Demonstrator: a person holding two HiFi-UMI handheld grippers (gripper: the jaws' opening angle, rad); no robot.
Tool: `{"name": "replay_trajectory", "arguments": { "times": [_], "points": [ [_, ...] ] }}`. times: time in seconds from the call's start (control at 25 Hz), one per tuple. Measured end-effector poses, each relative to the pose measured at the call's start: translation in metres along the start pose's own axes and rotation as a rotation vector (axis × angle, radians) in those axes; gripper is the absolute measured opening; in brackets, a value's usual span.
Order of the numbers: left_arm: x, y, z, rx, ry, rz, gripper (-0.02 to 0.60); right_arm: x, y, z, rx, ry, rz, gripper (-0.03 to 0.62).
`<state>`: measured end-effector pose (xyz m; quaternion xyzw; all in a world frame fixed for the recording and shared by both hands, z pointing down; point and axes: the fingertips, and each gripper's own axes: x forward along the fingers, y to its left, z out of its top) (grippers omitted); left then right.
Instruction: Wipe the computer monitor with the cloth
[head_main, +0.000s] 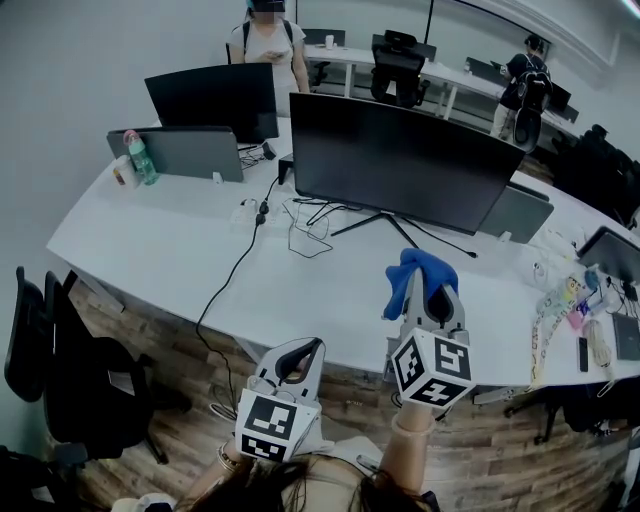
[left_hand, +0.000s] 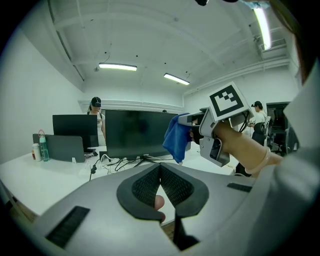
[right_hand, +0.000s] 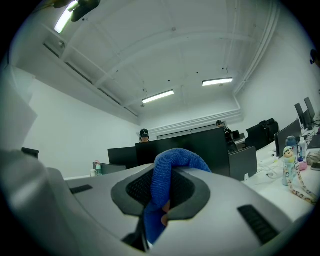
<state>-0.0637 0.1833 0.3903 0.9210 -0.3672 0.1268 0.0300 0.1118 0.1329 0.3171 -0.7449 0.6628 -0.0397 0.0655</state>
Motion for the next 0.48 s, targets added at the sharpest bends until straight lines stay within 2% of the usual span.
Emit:
{"name": "replay_trajectory", "arguments": {
  "times": [0.48],
  "points": [
    [0.0033, -0.0097, -0.0048, 0.01, 0.016, -0.039, 0.009, -0.0051, -0.0069, -0.0055, -0.006, 0.01, -0.019, 0.061]
  ]
}}
